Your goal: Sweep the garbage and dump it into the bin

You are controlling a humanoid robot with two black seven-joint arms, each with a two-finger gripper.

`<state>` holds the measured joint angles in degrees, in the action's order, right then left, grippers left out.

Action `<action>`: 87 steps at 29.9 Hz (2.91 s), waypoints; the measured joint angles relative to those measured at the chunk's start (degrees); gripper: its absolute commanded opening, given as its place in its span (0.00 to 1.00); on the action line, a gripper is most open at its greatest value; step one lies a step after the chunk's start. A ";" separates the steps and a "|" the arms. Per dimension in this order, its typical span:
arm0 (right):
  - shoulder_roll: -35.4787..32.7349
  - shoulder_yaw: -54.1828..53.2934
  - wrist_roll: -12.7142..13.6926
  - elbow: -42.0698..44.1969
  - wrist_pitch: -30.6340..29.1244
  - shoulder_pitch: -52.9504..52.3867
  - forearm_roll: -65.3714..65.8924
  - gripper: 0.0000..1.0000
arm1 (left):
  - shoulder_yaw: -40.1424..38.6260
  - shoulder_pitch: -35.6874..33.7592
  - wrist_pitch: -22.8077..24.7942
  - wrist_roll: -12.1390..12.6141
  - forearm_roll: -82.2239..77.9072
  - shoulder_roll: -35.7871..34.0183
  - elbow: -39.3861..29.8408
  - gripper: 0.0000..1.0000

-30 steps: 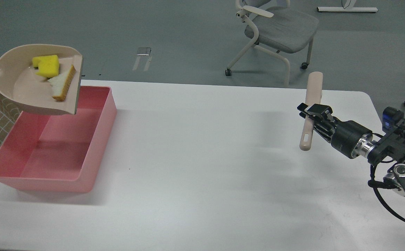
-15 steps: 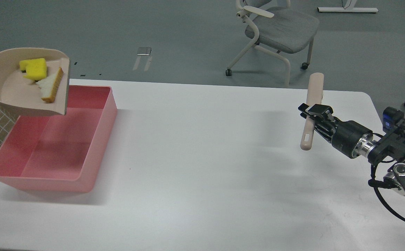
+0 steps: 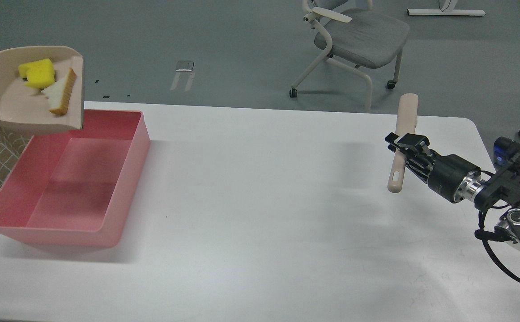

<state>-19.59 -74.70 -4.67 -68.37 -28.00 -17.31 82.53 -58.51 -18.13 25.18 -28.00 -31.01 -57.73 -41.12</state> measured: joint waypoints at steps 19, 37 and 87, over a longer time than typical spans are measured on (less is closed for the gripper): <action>-1.33 0.13 0.04 0.00 0.00 0.34 0.09 0.28 | 0.21 -1.40 0.90 0.00 4.27 -0.10 -0.01 0.00; -1.60 0.88 0.01 0.09 0.00 -0.27 0.18 0.28 | 0.12 -5.55 -1.10 0.00 -4.91 -0.53 -0.01 0.00; -3.80 1.31 0.06 2.36 0.00 -2.03 -0.17 0.28 | -0.95 -4.84 -6.32 0.00 -8.97 -1.98 -2.25 0.00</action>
<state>-23.39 -73.39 -4.61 -66.02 -28.00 -19.34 82.36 -59.46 -22.97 18.86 -28.00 -39.97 -59.71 -43.38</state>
